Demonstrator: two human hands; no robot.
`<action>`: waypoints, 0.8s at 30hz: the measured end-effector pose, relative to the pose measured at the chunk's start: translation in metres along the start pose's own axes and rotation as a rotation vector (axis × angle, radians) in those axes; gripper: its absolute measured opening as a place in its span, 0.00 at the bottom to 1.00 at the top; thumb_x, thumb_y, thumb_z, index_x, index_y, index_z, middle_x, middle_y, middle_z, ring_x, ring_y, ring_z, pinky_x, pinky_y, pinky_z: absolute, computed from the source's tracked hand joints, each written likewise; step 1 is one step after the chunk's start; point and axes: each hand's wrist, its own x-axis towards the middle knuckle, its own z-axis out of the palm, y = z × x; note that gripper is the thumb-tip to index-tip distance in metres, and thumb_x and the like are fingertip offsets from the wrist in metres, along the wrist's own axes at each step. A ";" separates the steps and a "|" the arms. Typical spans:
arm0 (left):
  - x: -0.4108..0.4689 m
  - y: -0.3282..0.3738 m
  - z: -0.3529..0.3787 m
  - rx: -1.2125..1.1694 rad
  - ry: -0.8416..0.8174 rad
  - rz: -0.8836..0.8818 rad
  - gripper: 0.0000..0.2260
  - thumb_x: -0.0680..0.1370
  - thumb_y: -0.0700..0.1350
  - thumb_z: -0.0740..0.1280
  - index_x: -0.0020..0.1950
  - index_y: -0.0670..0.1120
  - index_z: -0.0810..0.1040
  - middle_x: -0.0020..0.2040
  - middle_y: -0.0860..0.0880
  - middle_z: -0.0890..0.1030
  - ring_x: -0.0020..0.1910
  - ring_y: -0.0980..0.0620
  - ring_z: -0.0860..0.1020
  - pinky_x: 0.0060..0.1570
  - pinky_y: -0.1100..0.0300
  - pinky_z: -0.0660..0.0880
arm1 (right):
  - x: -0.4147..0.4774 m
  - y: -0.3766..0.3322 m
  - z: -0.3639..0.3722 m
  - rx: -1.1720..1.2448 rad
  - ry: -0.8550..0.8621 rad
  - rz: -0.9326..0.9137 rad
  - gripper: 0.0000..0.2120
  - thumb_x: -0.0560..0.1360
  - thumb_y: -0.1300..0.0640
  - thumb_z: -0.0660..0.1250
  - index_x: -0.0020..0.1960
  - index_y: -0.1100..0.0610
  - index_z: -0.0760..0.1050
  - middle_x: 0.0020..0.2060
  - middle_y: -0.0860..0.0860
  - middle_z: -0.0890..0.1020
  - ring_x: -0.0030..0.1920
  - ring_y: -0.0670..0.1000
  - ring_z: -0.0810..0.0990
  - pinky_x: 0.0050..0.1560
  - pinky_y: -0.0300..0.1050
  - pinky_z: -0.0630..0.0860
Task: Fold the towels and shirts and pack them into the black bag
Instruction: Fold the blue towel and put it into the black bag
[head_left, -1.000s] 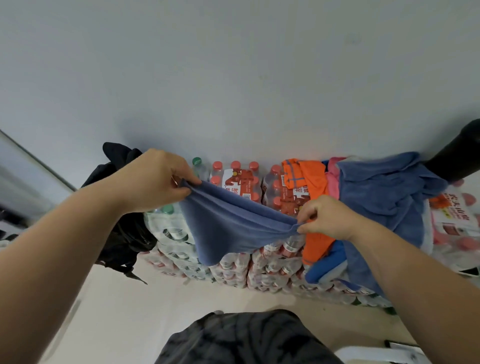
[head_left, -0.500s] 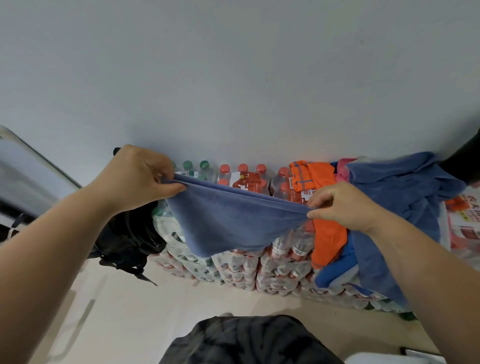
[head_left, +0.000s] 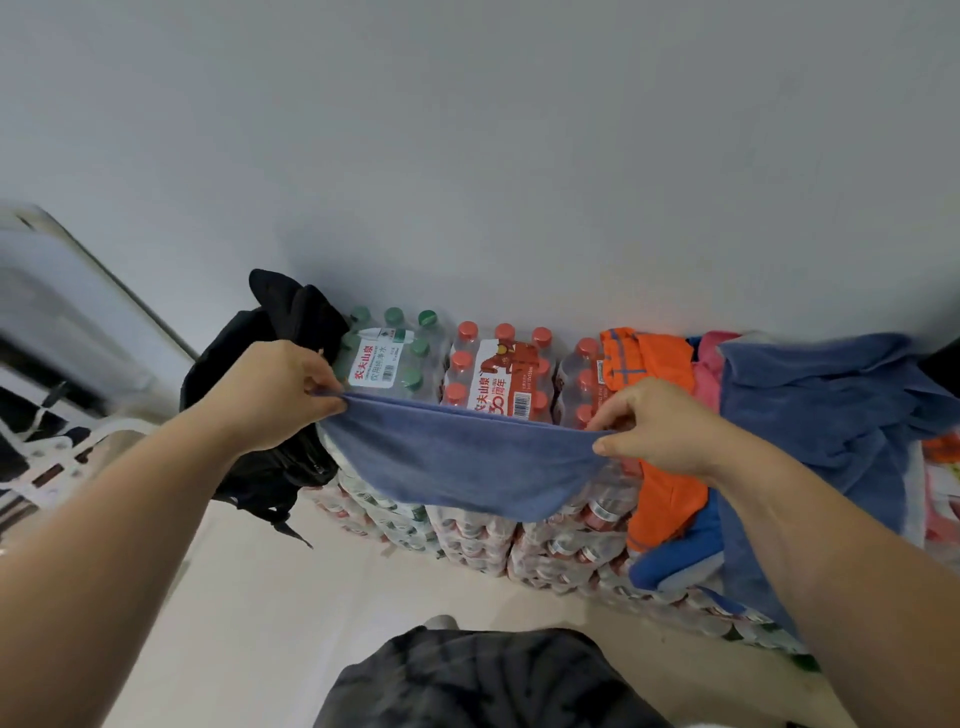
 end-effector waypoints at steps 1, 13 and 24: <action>-0.002 -0.003 -0.001 0.018 0.011 -0.023 0.09 0.72 0.47 0.77 0.36 0.58 0.80 0.36 0.58 0.81 0.38 0.61 0.77 0.37 0.69 0.67 | 0.001 -0.007 0.000 -0.005 -0.014 0.003 0.06 0.73 0.61 0.75 0.44 0.50 0.84 0.39 0.46 0.85 0.40 0.45 0.83 0.43 0.43 0.80; 0.060 -0.037 0.024 -0.942 0.102 -0.580 0.04 0.79 0.42 0.69 0.44 0.45 0.79 0.24 0.49 0.73 0.21 0.51 0.73 0.22 0.63 0.68 | 0.088 -0.050 0.021 0.980 0.192 0.327 0.09 0.81 0.67 0.61 0.45 0.56 0.71 0.43 0.56 0.79 0.34 0.55 0.86 0.26 0.43 0.80; 0.191 -0.060 0.079 -1.159 -0.013 -0.530 0.04 0.81 0.39 0.64 0.46 0.45 0.73 0.41 0.40 0.82 0.38 0.44 0.81 0.32 0.57 0.77 | 0.188 -0.044 0.035 1.007 0.478 0.574 0.08 0.79 0.67 0.62 0.51 0.56 0.73 0.49 0.54 0.79 0.42 0.55 0.82 0.51 0.51 0.79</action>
